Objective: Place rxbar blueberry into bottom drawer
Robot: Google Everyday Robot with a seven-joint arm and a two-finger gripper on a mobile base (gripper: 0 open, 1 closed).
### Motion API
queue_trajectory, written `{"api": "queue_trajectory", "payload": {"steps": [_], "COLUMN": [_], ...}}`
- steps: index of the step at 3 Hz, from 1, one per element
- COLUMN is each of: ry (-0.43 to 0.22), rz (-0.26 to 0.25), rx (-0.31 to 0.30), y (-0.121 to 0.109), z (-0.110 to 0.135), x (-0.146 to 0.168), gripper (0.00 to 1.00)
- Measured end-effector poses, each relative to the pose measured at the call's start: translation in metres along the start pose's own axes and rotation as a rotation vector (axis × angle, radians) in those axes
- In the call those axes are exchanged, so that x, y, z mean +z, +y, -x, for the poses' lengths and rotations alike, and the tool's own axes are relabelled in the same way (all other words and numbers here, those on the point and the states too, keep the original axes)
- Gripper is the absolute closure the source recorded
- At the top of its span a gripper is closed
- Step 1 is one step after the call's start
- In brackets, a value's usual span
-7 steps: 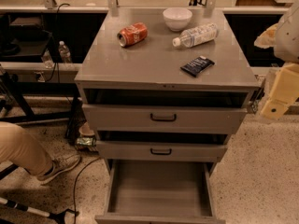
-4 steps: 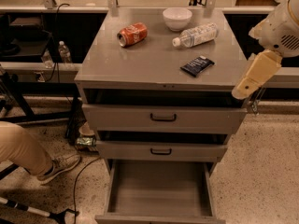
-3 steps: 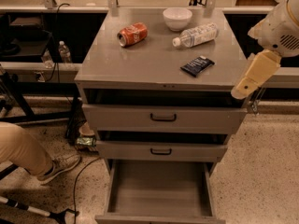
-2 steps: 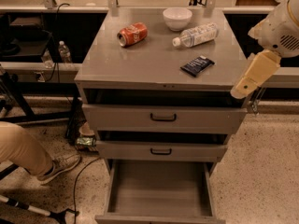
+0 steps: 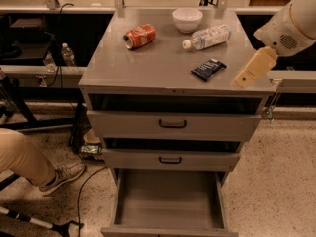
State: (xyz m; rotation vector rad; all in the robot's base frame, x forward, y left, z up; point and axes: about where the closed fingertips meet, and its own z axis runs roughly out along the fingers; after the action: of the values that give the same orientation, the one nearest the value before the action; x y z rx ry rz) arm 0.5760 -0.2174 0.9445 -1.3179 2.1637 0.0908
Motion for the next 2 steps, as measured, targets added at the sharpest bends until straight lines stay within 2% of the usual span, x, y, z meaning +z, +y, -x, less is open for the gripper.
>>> {"api": "queue_trajectory", "payload": {"steps": [2], "ry": [-0.116], "rz": [-0.009], "rx": [0.12], "y": [-0.049], "z": [0.008], "x": [0.07], "gripper": [0.0]}}
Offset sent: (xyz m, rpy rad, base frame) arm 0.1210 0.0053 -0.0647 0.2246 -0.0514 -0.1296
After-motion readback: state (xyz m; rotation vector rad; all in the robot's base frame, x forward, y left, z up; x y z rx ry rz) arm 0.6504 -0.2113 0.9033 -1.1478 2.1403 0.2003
